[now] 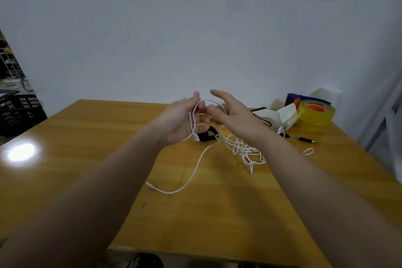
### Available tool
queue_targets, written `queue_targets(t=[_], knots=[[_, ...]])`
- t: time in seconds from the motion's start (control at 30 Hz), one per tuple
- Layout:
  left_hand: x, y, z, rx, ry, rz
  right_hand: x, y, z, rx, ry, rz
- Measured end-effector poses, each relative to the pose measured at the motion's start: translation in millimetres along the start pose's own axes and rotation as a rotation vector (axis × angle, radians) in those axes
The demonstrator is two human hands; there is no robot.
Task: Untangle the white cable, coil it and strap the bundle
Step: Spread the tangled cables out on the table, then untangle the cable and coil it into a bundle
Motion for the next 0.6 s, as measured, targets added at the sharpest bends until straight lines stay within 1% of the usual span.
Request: queue_targets(t=[0.03,0.07,0.13,0.17,0.2,0.23,0.27,0.3,0.33,0.37,0.4,0.43,0.47,0.5,0.53,0.6], knots=[[0,-1,0,0.015,0.0,0.053,-1,0,1,-0.012,-0.027,-0.051],[-1,-5,1,0.063,0.001,0.138,-2,-2,2,0.016,-0.08,-0.129],[-5,-17,2,0.208,0.015,0.252,3,-16,5,0.176,-0.169,-0.284],[-6,-23,1,0.268,0.026,0.236,5,-24,4,0.236,-0.146,-0.364],[-7,-29,0,0.304,0.031,0.205,12,-31,3,0.197,-0.048,-0.491],[-9,-34,-1,0.317,0.021,0.2,21,-32,0,0.042,0.134,-0.668],[-11,-38,-2,0.303,-0.006,0.222,36,-32,-8,-0.177,0.376,-0.797],[-13,-38,-2,0.253,-0.048,0.229,50,-29,-15,-0.386,0.543,-0.825],[-15,-35,-1,0.161,-0.096,0.206,55,-22,-21,-0.488,0.605,-0.72],[-17,-29,0,0.043,-0.142,0.167,52,-12,-22,-0.468,0.566,-0.524],[-17,-21,0,-0.072,-0.175,0.133,45,-3,-18,-0.369,0.444,-0.293],[-17,-14,0,-0.165,-0.193,0.11,39,2,-9,-0.239,0.307,-0.121],[-16,-8,0,-0.234,-0.202,0.095,33,6,-2,-0.158,0.2,-0.012],[-16,-4,-1,-0.28,-0.207,0.085,27,11,3,-0.145,0.131,0.082],[-15,-1,-1,-0.305,-0.204,0.076,27,14,9,-0.172,0.103,0.161],[-13,-3,1,-0.303,-0.169,0.02,27,16,13,-0.202,0.069,0.274]])
Point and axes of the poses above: each hand's wrist, its own z-axis towards the middle knuckle, its own y-axis out of the palm, x = y × z, the point moved 3 cm from there along z, towards the middle knuckle, and after that the axes turned 15 degrees about z, right-handed, at the moved point
